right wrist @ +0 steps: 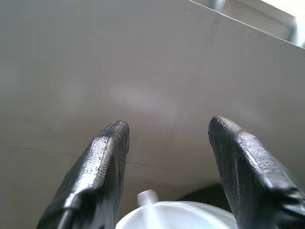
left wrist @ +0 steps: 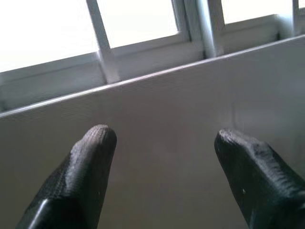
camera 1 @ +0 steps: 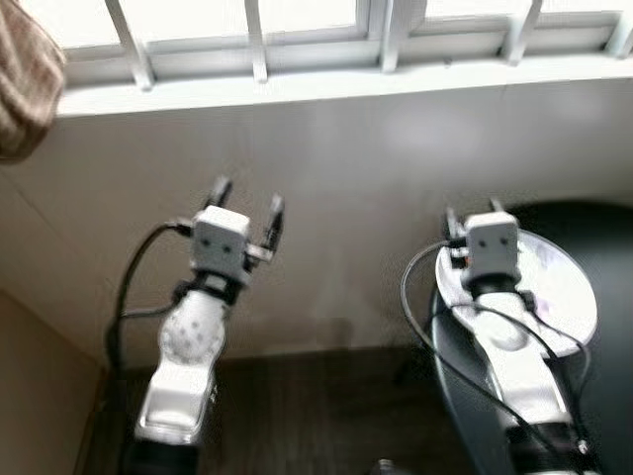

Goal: Kitchen organization

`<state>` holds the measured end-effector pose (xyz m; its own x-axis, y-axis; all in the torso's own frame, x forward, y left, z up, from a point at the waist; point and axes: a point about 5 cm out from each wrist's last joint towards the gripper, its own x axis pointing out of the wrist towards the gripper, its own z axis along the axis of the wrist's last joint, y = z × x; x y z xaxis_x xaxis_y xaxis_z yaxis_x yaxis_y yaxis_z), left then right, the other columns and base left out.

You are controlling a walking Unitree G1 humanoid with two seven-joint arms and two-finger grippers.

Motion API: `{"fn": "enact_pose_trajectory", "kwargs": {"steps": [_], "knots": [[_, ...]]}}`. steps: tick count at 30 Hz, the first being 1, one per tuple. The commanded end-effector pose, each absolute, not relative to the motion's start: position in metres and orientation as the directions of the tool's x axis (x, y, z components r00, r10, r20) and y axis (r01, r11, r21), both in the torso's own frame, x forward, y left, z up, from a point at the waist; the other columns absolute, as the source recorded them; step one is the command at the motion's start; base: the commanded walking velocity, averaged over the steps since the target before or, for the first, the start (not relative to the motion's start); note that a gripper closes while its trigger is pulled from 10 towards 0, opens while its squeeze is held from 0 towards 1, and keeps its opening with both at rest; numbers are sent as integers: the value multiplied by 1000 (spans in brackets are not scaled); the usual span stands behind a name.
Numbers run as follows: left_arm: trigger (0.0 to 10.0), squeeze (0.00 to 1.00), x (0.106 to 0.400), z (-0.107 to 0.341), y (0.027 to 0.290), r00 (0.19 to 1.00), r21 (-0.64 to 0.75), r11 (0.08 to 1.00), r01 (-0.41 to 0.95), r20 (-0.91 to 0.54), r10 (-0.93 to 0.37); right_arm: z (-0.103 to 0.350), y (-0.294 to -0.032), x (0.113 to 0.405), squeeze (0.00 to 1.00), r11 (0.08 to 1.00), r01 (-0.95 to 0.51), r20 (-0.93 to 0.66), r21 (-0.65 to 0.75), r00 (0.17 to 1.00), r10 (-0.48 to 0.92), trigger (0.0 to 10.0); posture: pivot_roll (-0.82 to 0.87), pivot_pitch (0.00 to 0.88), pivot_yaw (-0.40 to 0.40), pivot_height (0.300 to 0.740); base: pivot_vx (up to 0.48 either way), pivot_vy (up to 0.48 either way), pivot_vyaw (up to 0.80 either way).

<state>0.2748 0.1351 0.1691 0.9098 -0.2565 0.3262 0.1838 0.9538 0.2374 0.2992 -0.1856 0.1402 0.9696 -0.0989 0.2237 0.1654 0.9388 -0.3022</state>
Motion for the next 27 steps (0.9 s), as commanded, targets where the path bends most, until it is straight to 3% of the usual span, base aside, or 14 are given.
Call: {"fn": "enact_pose_trajectory", "kwargs": {"steps": [1, 15, 19, 22, 27], "knots": [[10000, 0, 275, 172, 144, 912, 254, 954, 157, 334, -239, 142, -179, 300, 0, 942, 152, 235, -298, 969, -82, 10000, 11, 31, 9, 740, 0, 0, 0], [10000, 0, 275, 171, 143, 913, 259, 953, 155, 331, -238, 146, -194, 308, 0, 948, 179, 199, -262, 972, -128, 10000, 6, 36, 9, 740, 0, 0, 0], [10000, 0, 275, 170, 143, 914, 260, 953, 158, 327, -241, 151, -214, 319, 0, 956, 210, 111, -203, 975, -191, 10000, 4, 36, 9, 740, 0, 0, 0], [10000, 0, 276, 169, 144, 916, 260, 953, 154, 323, -236, 151, -226, 327, 0, 966, 117, -44, -233, 991, -130, 10000, -4, 37, 7, 740, 0, 0, 0], [10000, 0, 276, 168, 143, 917, 259, 953, 157, 320, -238, 163, -241, 332, 0, 966, 48, -115, -255, 990, -79, 10000, -17, 38, 8, 740, 0, 0, 0]]}}
